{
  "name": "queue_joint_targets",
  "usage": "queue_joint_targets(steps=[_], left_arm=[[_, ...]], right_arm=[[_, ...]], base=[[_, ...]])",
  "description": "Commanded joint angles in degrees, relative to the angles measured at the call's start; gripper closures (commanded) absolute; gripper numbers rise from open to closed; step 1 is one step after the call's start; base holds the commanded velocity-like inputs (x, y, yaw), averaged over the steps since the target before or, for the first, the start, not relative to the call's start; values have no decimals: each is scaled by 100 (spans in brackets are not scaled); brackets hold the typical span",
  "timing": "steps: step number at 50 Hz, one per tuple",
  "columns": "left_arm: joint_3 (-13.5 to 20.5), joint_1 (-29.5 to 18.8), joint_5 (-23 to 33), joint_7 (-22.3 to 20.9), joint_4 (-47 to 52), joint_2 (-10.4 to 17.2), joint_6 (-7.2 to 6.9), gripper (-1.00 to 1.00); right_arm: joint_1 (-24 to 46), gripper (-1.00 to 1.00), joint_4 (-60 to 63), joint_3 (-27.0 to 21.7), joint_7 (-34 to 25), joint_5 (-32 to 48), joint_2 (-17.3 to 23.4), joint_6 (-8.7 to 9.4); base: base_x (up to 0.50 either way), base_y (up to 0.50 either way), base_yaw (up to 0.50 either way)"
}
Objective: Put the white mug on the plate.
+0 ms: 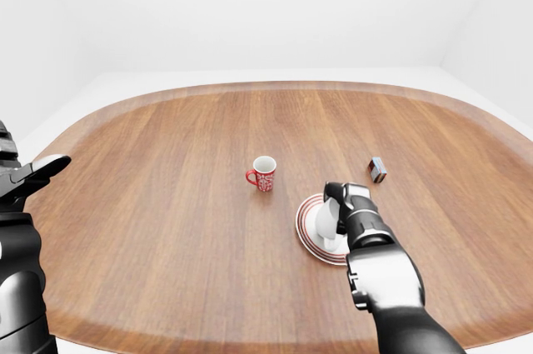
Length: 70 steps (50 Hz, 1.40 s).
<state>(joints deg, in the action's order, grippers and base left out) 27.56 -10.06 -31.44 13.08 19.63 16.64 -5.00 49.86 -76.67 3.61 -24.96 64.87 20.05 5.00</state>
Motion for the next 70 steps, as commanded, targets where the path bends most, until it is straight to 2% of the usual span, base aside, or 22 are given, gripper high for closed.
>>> queue_joint_targets(steps=[1,5,7,8,9,24,32,35,43,50,56,70], left_arm=[[-3,-5,1,-4,-13,6,0,-100],[-2,-6,2,-7,-21,7,0,-100],[1,-4,-2,-6,-17,8,0,-100],[2,-4,0,-8,-22,8,0,-100],[1,-4,0,-10,-26,6,0,-100],[-7,10,9,-5,5,-10,0,-100],[-17,17,27,-8,19,-20,0,-100],[-12,13,28,-10,6,-18,0,-100],[-11,20,32,-29,-18,-23,0,-100],[3,20,15,-21,-2,-16,0,-100],[-3,23,16,-20,10,-18,0,-100],[-7,22,28,-38,-35,-22,0,-100]], right_arm=[[-5,100,24,-7,27,-106,-5,0],[-28,98,18,-12,44,-125,-24,0],[-25,64,17,-10,46,-127,-25,0],[-19,-50,16,-8,43,-127,-23,0],[-17,-98,16,-11,48,-133,-24,0],[239,-100,63,-127,708,-324,59,0],[917,-100,312,-405,1396,-858,78,0],[1130,-100,390,-462,1487,-1127,66,0],[1906,-100,944,-395,1411,-1389,137,0],[2394,-100,1820,-357,1317,-1163,110,0],[2588,-100,2515,-370,991,-916,71,0],[2749,-100,3286,-487,1351,-595,-14,0]], base=[[0,0,0],[0,0,0],[0,0,0],[0,0,0],[0,0,0],[0,0,0],[0,0,0],[0,0,0],[0,0,0],[0,0,0],[0,0,0],[0,0,0]])
